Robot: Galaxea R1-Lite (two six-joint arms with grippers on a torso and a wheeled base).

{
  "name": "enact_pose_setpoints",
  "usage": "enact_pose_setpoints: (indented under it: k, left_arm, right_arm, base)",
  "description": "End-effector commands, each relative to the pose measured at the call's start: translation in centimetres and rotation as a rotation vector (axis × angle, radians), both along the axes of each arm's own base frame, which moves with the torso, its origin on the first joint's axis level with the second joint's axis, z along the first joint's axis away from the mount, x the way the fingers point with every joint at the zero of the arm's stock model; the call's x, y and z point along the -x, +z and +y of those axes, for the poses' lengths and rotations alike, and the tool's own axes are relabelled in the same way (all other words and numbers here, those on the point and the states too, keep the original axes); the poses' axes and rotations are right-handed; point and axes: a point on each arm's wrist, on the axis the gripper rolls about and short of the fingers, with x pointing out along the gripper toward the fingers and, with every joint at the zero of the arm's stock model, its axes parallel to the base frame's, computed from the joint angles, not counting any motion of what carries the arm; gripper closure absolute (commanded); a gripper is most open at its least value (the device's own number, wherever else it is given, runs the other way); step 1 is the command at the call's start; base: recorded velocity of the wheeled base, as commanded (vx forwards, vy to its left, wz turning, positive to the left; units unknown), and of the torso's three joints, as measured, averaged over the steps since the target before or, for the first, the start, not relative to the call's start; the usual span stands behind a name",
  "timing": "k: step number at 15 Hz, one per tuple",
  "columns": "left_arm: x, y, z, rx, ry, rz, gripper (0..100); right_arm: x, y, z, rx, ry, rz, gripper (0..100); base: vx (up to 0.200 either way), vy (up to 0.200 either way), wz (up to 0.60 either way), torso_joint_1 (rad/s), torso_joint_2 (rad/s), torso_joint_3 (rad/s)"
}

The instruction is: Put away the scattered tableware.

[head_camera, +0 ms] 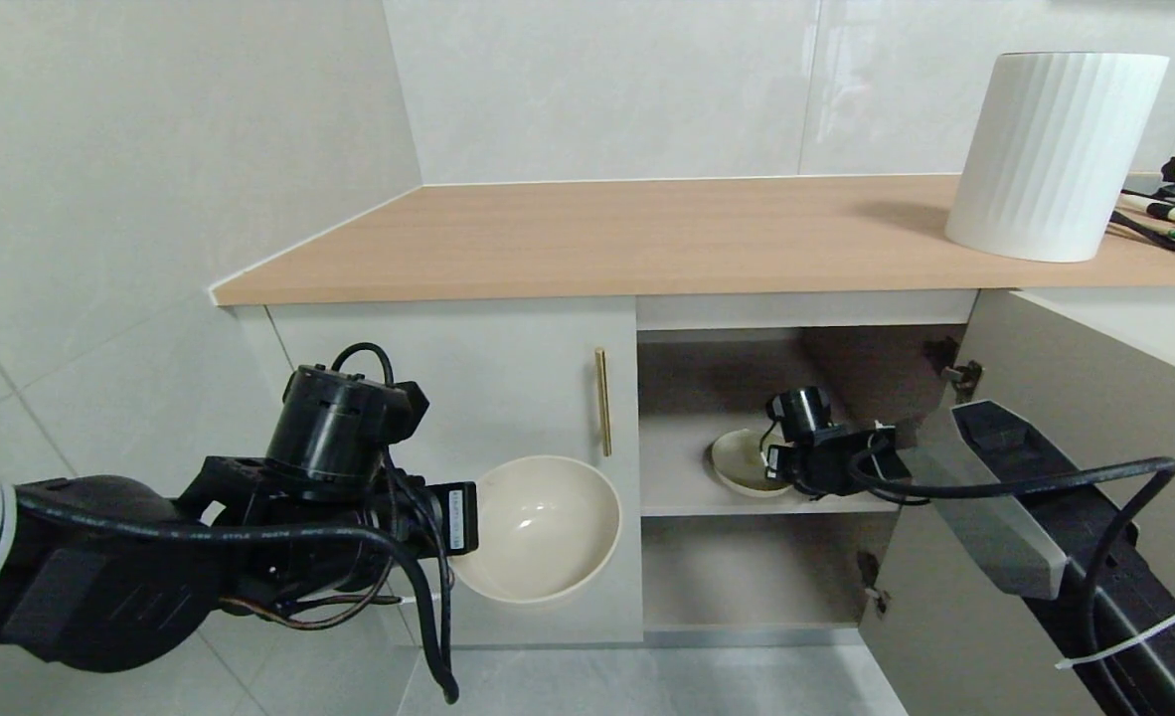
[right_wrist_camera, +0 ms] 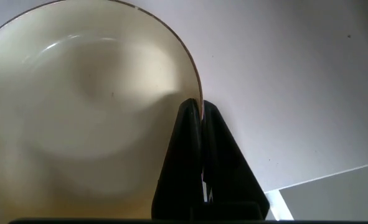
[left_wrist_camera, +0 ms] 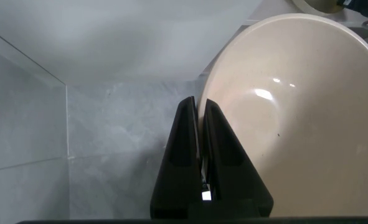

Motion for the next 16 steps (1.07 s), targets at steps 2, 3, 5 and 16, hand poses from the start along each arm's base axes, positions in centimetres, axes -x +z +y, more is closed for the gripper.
enact_pose_setpoints:
  k: [2,3,5,16]
  left_arm:
    - [-0.1,-0.1,0.0,-0.001,0.0,0.002,100]
    - [-0.1,-0.1,0.0,-0.001,0.0,0.002,100]
    - [-0.1,-0.1,0.0,-0.001,0.0,0.002,100]
    - [-1.8,-3.3,-2.3,-0.163,-0.107,0.05,100]
  right_arm:
    - [-0.1,0.1,-0.1,-0.003,-0.007,-0.011,0]
    - [-0.1,0.1,-0.1,-0.003,-0.007,-0.011,0]
    - [-0.1,1.6,0.0,-0.014,-0.011,-0.035,0]
    - [17.6,18.8,1.3,-0.12,0.444,0.017,0]
  base:
    - [0.0,0.0,0.0,0.0,0.0,0.0]
    - [0.0,0.0,0.0,0.0,0.0,0.0]
    - [0.0,0.0,0.0,0.0,0.0,0.0]
    - [0.0,0.0,0.0,0.0,0.0,0.0]
